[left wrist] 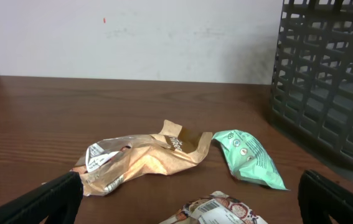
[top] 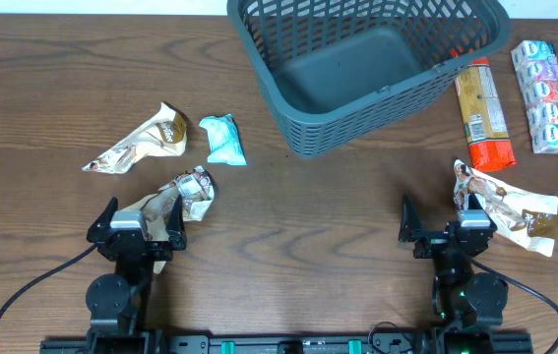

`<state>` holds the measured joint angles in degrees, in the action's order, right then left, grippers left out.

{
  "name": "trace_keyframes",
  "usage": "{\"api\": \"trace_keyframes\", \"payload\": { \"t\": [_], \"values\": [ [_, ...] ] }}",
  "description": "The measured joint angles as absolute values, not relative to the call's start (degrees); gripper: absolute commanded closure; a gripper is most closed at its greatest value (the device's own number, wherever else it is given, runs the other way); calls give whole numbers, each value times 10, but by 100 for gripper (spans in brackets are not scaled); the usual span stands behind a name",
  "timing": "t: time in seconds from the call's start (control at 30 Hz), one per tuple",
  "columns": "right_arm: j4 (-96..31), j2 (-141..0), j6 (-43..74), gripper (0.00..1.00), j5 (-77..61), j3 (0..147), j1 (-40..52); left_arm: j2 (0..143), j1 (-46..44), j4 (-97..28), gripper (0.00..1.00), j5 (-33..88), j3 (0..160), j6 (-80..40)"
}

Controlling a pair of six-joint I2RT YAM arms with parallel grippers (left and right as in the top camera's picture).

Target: Pack container

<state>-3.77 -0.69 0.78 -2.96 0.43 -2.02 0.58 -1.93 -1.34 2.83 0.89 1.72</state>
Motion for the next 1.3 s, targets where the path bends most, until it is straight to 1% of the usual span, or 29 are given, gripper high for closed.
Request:
{"api": "trace_keyframes", "payload": {
  "t": [0.8, 0.93, 1.03, 1.13, 1.2, 1.3],
  "values": [
    [-37, -7, 8, 1, -30, 4, -20, 6, -19, -13, 1, 28, 9, 17],
    [-9, -7, 31, 1, -31, 4, -20, 6, -19, -8, 1, 34, 9, 16],
    [12, -7, 42, 1, -31, 12, -20, 6, -19, -5, 2, 75, 9, 14],
    [-16, -9, 43, 1, -30, 53, -20, 13, -19, -27, 1, 152, 24, -3],
    [-52, -19, 41, 1, -30, 104, -20, 33, -23, -60, 1, 203, 48, -18],
    [-112, -68, 34, 1, -30, 221, -21, 80, -39, -93, 1, 248, 111, -27]
  ]
}}
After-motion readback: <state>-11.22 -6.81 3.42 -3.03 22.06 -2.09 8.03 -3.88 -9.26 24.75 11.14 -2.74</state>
